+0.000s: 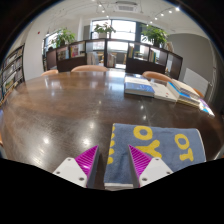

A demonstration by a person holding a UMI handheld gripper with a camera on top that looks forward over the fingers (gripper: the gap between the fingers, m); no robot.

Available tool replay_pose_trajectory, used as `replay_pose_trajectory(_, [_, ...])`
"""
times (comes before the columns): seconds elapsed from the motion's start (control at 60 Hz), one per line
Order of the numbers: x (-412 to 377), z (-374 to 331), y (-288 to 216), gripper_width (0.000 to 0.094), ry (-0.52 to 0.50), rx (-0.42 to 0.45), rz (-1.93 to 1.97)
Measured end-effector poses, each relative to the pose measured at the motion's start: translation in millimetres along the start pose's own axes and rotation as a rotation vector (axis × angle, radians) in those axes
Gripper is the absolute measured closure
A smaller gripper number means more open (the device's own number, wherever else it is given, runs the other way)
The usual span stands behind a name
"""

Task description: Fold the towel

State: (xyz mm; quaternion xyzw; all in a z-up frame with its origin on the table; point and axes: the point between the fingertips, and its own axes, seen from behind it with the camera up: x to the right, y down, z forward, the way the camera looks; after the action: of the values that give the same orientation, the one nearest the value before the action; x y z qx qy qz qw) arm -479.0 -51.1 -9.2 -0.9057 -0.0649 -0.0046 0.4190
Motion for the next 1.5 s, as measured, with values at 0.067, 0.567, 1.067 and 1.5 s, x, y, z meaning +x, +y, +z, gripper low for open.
replay_pose_trajectory(0.067, [8.4, 2.4, 1.4, 0.0555, 0.03, 0.002, -0.006])
replay_pose_trajectory(0.567, [95.8, -66.6, -64.2, 0.0901, 0.021, 0.096, 0.005])
replay_pose_trajectory(1.067, [315.6, -38.0, 13.4, 0.0584, -0.027, -0.021, 0.102])
replay_pose_trajectory(1.5, [329.3, -190.4, -63.3, 0.014, -0.063, 0.186, 0.051])
